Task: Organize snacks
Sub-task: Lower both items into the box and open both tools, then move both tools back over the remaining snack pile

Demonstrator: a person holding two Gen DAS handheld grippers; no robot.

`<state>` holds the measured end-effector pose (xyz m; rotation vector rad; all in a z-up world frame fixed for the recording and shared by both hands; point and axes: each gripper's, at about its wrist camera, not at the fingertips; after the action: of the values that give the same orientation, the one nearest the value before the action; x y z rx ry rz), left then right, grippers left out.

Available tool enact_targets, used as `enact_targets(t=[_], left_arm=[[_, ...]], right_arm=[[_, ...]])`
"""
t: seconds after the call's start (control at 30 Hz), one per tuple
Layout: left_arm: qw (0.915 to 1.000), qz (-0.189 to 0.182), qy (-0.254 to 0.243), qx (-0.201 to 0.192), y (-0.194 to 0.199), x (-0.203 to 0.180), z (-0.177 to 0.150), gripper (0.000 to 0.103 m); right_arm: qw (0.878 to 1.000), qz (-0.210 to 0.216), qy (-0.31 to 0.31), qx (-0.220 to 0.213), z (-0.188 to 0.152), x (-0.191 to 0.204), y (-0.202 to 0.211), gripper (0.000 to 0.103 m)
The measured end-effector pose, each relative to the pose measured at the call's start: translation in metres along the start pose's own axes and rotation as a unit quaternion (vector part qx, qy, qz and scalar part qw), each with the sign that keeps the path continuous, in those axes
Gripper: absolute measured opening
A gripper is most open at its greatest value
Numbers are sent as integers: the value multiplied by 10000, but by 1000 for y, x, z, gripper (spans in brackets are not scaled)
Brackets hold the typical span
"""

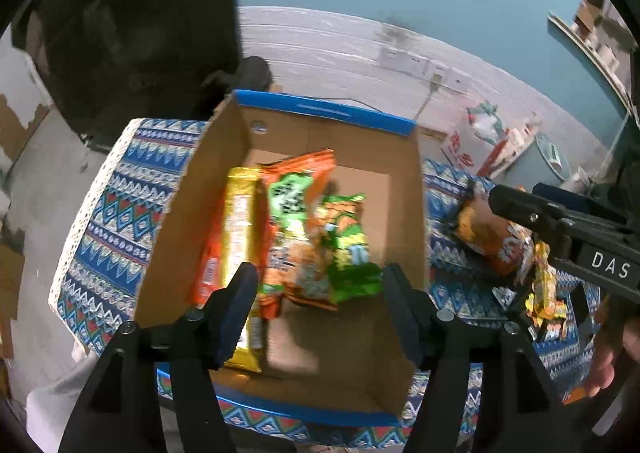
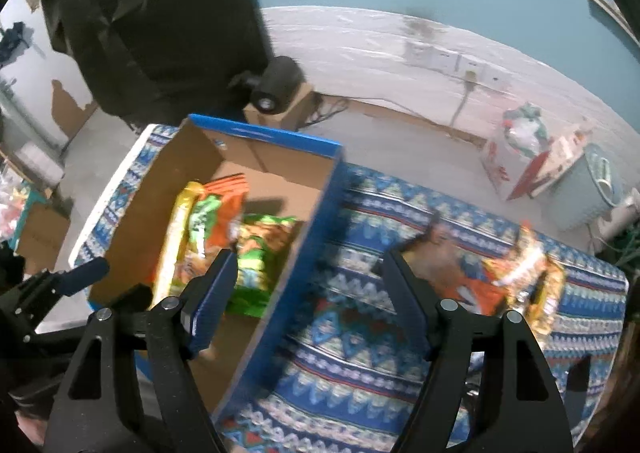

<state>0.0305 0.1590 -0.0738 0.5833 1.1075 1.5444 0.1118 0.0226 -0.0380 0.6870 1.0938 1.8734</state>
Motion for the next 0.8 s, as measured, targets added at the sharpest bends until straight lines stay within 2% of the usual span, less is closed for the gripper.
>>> enact_targets(t=[0.23,0.47,0.63,0.8], left_arm=[[9987,49,-489,158,-4,-42,-18,70],[9969,-333,-413,580,-10,-76,-25,70],[9953,-345,-506,745,-11,-108,-33,73],[9946,-240,-721,701,-11,-138,-40,78]], right_arm=[[9995,-192,-225,113,-39,-35,14,75],[9972,-434,-509,331,-85,-74,21,75],[9951,-555,-686,440,-108,-98,24,75],[9932,-638,-806,541,-126,-119,30,75]])
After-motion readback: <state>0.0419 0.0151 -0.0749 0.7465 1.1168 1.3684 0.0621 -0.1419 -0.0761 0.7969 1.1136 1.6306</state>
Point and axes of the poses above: each gripper's, at about its wrist camera, not at the fingertips, and y roughly against the way its jaws point, x to its left, z to its top, and after that the axes turned 12 degrees about y, right-handed
